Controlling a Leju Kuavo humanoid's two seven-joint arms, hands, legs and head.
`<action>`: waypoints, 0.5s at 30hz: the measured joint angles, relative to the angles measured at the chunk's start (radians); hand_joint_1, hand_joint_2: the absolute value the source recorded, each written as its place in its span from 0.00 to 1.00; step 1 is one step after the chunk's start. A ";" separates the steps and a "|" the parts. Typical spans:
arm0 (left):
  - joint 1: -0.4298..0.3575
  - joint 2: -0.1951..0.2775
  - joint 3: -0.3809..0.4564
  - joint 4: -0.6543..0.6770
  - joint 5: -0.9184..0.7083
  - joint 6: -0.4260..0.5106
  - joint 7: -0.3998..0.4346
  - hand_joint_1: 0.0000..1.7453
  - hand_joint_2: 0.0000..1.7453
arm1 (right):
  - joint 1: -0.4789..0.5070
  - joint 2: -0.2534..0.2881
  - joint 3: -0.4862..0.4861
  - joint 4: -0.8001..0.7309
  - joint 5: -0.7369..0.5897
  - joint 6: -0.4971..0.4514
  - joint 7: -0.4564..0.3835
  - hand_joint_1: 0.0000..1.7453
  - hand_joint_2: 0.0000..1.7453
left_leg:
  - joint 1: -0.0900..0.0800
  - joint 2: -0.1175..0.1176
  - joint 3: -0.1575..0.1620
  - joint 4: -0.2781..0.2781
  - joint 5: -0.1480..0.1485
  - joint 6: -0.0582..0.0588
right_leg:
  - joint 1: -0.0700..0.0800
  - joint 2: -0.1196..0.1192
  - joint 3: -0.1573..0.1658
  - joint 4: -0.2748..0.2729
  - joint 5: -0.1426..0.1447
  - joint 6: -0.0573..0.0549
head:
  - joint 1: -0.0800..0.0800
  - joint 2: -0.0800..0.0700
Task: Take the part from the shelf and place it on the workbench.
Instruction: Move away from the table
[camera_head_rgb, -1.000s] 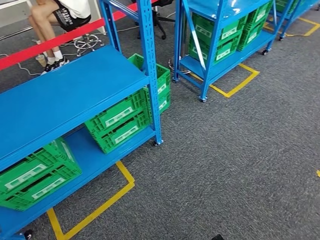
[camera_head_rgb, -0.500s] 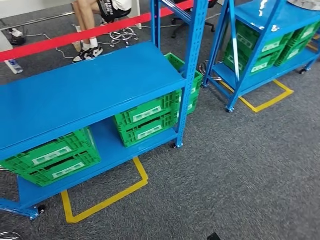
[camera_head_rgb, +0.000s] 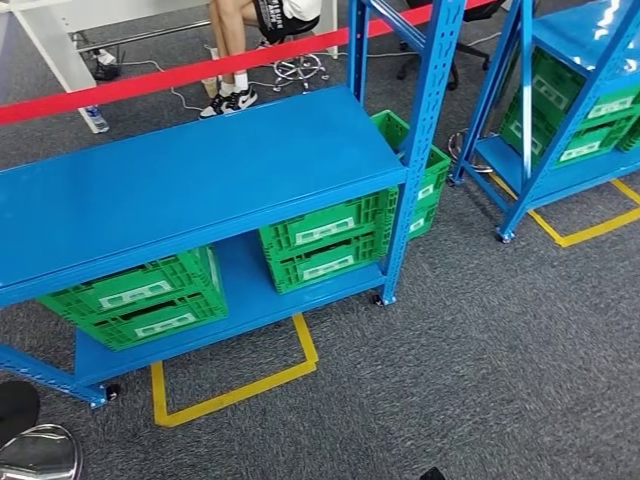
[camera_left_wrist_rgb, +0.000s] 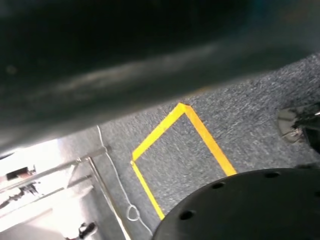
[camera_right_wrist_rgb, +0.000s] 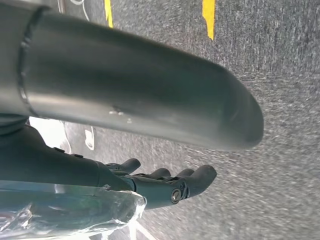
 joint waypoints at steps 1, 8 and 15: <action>-0.001 0.000 0.000 0.000 0.000 0.000 0.000 0.00 0.00 | 0.001 0.000 0.000 0.000 0.001 0.000 0.000 0.00 0.00 | 0.002 0.008 -0.034 0.066 -0.025 -0.002 | 0.002 -0.013 0.000 0.000 -0.002 -0.002 | 0.000 0.000; 0.000 0.003 0.000 0.000 0.000 0.000 0.000 0.00 0.00 | -0.001 0.001 0.000 0.000 0.003 -0.001 -0.004 0.00 0.00 | -0.019 0.087 0.061 -0.134 0.098 0.038 | 0.015 -0.085 0.020 0.000 -0.021 0.004 | 0.000 0.000; 0.001 0.004 0.000 0.000 0.000 0.000 0.000 0.00 0.00 | -0.004 0.002 0.000 0.000 0.004 -0.002 -0.006 0.00 0.00 | -0.009 0.034 0.079 -0.178 0.103 0.057 | 0.013 -0.026 -0.039 0.139 -0.108 0.036 | 0.009 0.000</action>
